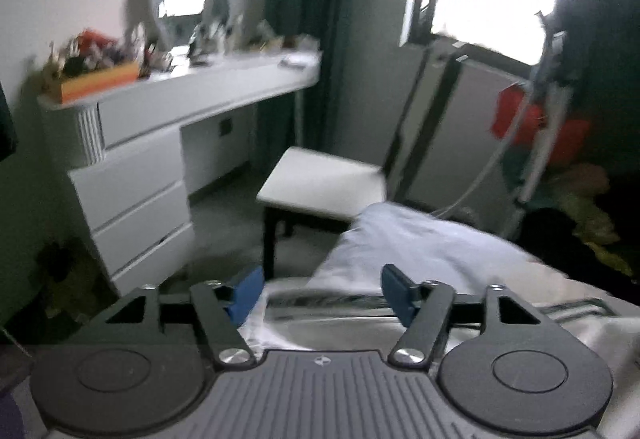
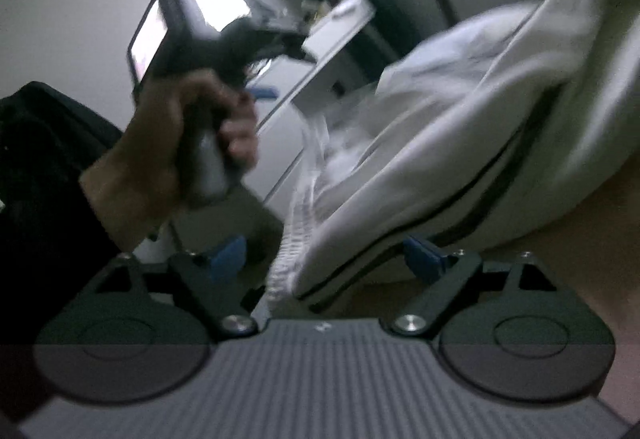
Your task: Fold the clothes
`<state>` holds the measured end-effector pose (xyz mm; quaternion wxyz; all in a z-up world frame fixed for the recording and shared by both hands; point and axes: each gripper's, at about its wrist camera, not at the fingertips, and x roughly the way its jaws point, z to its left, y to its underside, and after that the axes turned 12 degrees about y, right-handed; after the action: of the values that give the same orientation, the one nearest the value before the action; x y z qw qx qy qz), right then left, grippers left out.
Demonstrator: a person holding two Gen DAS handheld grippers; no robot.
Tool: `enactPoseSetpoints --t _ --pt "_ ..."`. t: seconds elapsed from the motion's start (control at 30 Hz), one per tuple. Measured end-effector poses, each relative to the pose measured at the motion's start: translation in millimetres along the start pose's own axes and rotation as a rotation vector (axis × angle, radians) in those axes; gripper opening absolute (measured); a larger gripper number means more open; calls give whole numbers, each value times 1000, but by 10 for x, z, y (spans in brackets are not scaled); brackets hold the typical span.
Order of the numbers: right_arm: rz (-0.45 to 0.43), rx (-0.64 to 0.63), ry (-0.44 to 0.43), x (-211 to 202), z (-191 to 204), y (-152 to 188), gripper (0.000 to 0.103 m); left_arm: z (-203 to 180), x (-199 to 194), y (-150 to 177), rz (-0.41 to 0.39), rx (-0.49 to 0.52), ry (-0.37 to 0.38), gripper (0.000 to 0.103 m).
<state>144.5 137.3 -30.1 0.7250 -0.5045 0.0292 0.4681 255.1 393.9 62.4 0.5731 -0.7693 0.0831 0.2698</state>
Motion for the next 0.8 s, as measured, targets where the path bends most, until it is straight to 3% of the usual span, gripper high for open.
enactPoseSetpoints --t 0.2,0.43,0.6,0.8 --pt "-170 -86 131 -1087 -114 -71 88 -781 -912 435 -43 77 137 75" --pt "-278 -124 305 -1904 -590 117 88 -1793 -1781 1209 -53 176 323 77" --pt "-338 -129 425 -2385 -990 265 88 -2279 -1944 1642 -27 247 392 81" --pt "-347 -48 472 -2507 -1511 463 88 -2581 -1563 1888 14 311 326 81"
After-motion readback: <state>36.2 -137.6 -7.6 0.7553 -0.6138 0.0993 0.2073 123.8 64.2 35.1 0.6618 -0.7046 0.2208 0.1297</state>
